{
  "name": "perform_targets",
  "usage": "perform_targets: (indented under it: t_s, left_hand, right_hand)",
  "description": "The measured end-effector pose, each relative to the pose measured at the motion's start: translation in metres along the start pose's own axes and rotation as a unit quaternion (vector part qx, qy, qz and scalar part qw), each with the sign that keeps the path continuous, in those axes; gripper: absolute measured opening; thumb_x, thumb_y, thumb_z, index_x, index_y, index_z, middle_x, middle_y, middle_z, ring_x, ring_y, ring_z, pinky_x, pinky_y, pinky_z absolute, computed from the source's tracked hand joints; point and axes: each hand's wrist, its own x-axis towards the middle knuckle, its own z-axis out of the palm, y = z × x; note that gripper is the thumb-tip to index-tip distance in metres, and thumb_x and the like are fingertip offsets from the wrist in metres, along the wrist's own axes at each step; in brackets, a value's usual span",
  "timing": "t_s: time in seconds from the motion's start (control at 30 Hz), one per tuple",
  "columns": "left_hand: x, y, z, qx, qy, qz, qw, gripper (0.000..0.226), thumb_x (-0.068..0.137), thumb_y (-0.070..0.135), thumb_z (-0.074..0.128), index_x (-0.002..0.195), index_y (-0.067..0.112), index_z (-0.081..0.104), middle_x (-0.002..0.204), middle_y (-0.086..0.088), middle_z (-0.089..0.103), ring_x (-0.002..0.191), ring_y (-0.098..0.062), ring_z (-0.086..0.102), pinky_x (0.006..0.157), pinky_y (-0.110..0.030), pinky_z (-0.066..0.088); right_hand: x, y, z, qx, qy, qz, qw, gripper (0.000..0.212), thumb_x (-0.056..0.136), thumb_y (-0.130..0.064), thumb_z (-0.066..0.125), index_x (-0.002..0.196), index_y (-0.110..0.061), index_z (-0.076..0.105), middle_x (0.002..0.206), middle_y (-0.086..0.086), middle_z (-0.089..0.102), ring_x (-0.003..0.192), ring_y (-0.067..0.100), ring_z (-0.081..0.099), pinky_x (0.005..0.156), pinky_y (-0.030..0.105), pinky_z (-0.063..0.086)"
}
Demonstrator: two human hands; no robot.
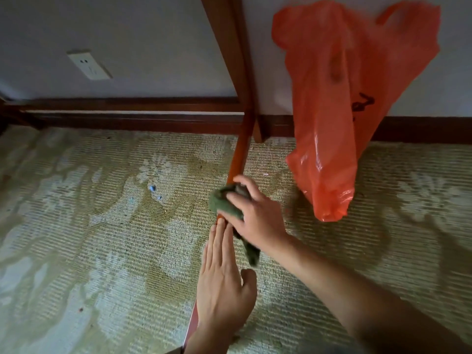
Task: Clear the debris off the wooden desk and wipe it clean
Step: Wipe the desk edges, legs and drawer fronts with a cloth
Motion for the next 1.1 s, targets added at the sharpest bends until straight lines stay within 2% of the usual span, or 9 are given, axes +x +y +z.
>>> perform_targets:
  t_s: [0.1, 0.2, 0.3, 0.4, 0.57, 0.73, 0.87, 0.97, 1.1]
  left_hand:
    - [-0.001, -0.001, 0.003, 0.035, -0.001, 0.013, 0.999, 0.094, 0.086, 0.041, 0.037, 0.165, 0.013, -0.006, 0.172, 0.001, -0.019, 0.159, -0.015, -0.017, 0.129, -0.038, -0.002]
    - [-0.003, 0.0, 0.006, 0.06, -0.002, 0.013, 0.998, 0.096, 0.086, 0.043, 0.039, 0.165, 0.01, -0.005, 0.172, -0.004, -0.018, 0.159, -0.018, -0.016, 0.127, -0.04, -0.001]
    - [-0.003, 0.001, 0.006, 0.074, -0.005, 0.005, 0.997, 0.094, 0.089, 0.046, 0.033, 0.164, 0.009, -0.008, 0.171, -0.004, -0.022, 0.158, -0.018, -0.02, 0.127, -0.042, -0.002]
    - [-0.003, 0.003, 0.005, 0.063, -0.004, 0.008, 0.998, 0.092, 0.089, 0.047, 0.03, 0.164, 0.01, -0.01, 0.17, -0.002, -0.025, 0.157, -0.016, -0.023, 0.127, -0.041, -0.004]
    - [-0.001, 0.001, 0.003, 0.051, 0.007, 0.012, 0.999, 0.099, 0.081, 0.039, 0.043, 0.165, 0.004, 0.003, 0.172, -0.008, -0.013, 0.16, -0.019, -0.014, 0.129, -0.04, 0.001]
    - [-0.003, -0.003, -0.001, 0.005, 0.014, 0.02, 1.0, 0.098, 0.082, 0.034, 0.053, 0.165, 0.008, 0.01, 0.174, -0.004, -0.006, 0.159, -0.014, -0.013, 0.131, -0.039, 0.002]
    - [0.0, -0.004, -0.012, -0.187, 0.019, -0.033, 0.982, 0.089, 0.094, 0.073, 0.034, 0.165, 0.021, 0.021, 0.17, 0.013, 0.009, 0.157, 0.001, 0.004, 0.13, -0.028, 0.008]
    - [0.003, 0.005, -0.029, -0.325, -0.013, -0.124, 0.938, 0.071, 0.093, 0.049, 0.041, 0.161, 0.032, 0.032, 0.168, 0.013, 0.024, 0.153, 0.001, 0.021, 0.129, -0.035, 0.02]
    - [-0.006, 0.01, -0.047, -0.356, 0.028, -0.193, 0.914, 0.047, 0.102, 0.042, 0.038, 0.145, 0.033, 0.055, 0.14, 0.009, 0.06, 0.114, 0.009, 0.056, 0.095, -0.01, 0.039]
  right_hand:
    - [0.056, 0.027, 0.011, 0.04, 0.044, 0.098, 0.993, 0.037, 0.103, -0.039, 0.063, 0.132, -0.016, 0.062, 0.137, 0.01, 0.054, 0.08, 0.016, 0.066, 0.055, 0.02, 0.049]
    - [0.124, 0.064, 0.013, 0.128, 0.054, 0.231, 0.963, 0.051, 0.102, -0.032, 0.064, 0.148, -0.016, 0.05, 0.144, 0.011, 0.05, 0.115, 0.027, 0.062, 0.092, 0.034, 0.052]
    - [0.157, 0.087, 0.012, 0.211, 0.069, 0.287, 0.932, 0.048, 0.097, -0.028, 0.072, 0.141, -0.013, 0.06, 0.132, 0.008, 0.063, 0.123, 0.024, 0.06, 0.106, 0.03, 0.046]
    - [0.122, 0.068, 0.015, 0.253, 0.071, 0.303, 0.916, 0.047, 0.094, -0.033, 0.073, 0.137, -0.018, 0.064, 0.124, 0.002, 0.065, 0.113, 0.019, 0.063, 0.101, 0.038, 0.053]
    - [-0.025, -0.017, 0.026, 0.335, 0.062, 0.255, 0.905, 0.026, 0.098, -0.022, 0.072, 0.122, -0.029, 0.065, 0.118, -0.009, 0.063, 0.112, -0.004, 0.06, 0.096, 0.016, 0.045]
    - [-0.043, -0.019, 0.028, 0.357, 0.019, 0.323, 0.876, 0.02, 0.101, -0.03, 0.069, 0.12, -0.033, 0.062, 0.112, -0.009, 0.075, 0.105, 0.002, 0.07, 0.089, 0.018, 0.052]
    - [-0.009, -0.009, 0.027, 0.235, 0.058, 0.296, 0.924, 0.035, 0.102, -0.031, 0.066, 0.134, -0.022, 0.057, 0.118, -0.009, 0.067, 0.103, -0.004, 0.064, 0.088, 0.015, 0.049]
    - [-0.037, -0.037, 0.018, 0.148, 0.054, 0.213, 0.964, 0.023, 0.102, -0.034, 0.065, 0.117, -0.017, 0.06, 0.096, -0.002, 0.066, 0.08, 0.008, 0.064, 0.073, 0.031, 0.052]
    - [-0.164, -0.108, 0.031, 0.247, -0.042, 0.224, 0.942, 0.017, 0.098, -0.036, 0.065, 0.111, -0.029, 0.056, 0.091, 0.004, 0.07, 0.079, 0.015, 0.068, 0.068, 0.044, 0.056]
